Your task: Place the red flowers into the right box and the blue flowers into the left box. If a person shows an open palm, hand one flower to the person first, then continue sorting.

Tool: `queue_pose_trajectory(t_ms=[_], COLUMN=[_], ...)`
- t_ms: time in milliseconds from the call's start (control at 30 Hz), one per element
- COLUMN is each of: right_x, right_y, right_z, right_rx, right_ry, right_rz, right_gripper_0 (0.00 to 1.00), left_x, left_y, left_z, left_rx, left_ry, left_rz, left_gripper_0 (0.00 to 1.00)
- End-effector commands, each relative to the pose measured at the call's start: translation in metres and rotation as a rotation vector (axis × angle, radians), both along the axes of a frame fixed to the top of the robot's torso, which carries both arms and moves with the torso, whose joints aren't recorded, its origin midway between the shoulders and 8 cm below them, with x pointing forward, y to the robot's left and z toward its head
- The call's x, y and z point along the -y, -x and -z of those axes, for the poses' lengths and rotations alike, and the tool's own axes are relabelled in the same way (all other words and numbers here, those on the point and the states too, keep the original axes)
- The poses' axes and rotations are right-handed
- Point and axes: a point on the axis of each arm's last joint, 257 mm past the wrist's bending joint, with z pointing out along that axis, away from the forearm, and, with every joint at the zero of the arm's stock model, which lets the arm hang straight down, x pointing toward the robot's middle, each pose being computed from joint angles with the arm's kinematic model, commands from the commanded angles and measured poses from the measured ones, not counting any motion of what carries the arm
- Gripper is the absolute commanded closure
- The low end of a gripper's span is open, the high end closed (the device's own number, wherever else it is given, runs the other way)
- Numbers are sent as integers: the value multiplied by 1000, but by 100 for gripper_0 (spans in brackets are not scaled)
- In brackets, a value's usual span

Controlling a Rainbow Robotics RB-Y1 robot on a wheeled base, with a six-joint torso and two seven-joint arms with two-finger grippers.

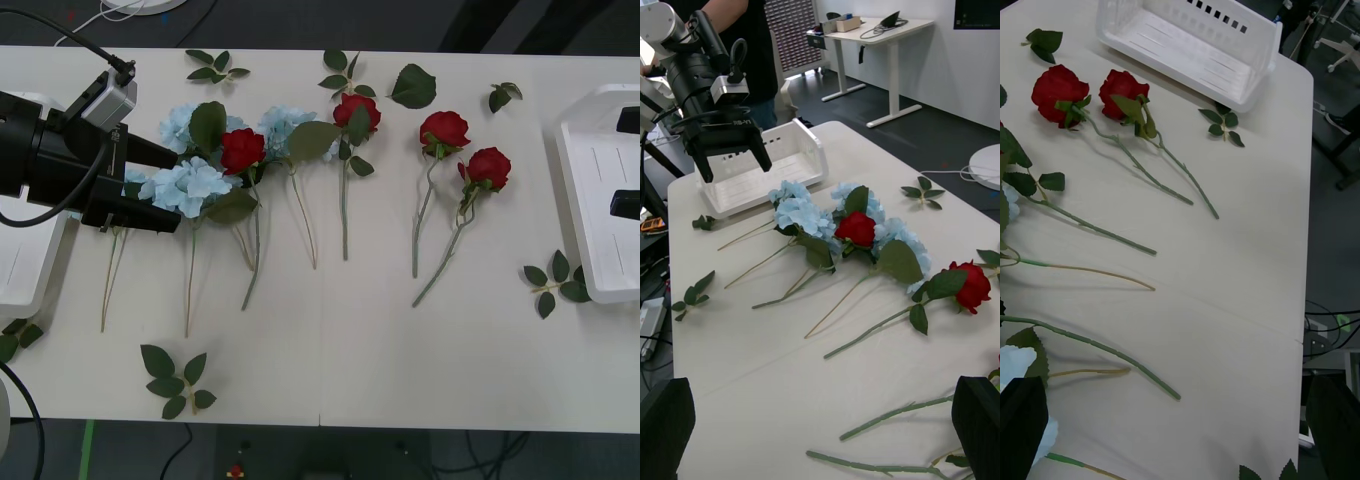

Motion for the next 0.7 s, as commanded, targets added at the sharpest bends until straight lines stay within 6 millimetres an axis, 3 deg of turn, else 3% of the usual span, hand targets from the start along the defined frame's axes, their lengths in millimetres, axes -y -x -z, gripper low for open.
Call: queue_pose_trajectory(t_ms=[33,333,500,700], right_x=[2,14,15,24], right_y=[8,-11,-39,-64], right_z=[16,36,56,83], right_rx=[-22,-70,-156,-290], right_ry=[4,64,57,49], right_rz=[-4,106,272,443], right_gripper_0=[0,0,0,0], left_x=[-17,-32,-49,-63], left_y=[14,-5,-31,-47], left_z=[34,12,-1,0], left_rx=[-85,-29,-12,-96], left_ry=[-20,-96,-153,-170], left_rz=[-42,-81,-204,-371], left_gripper_0=[0,0,0,0])
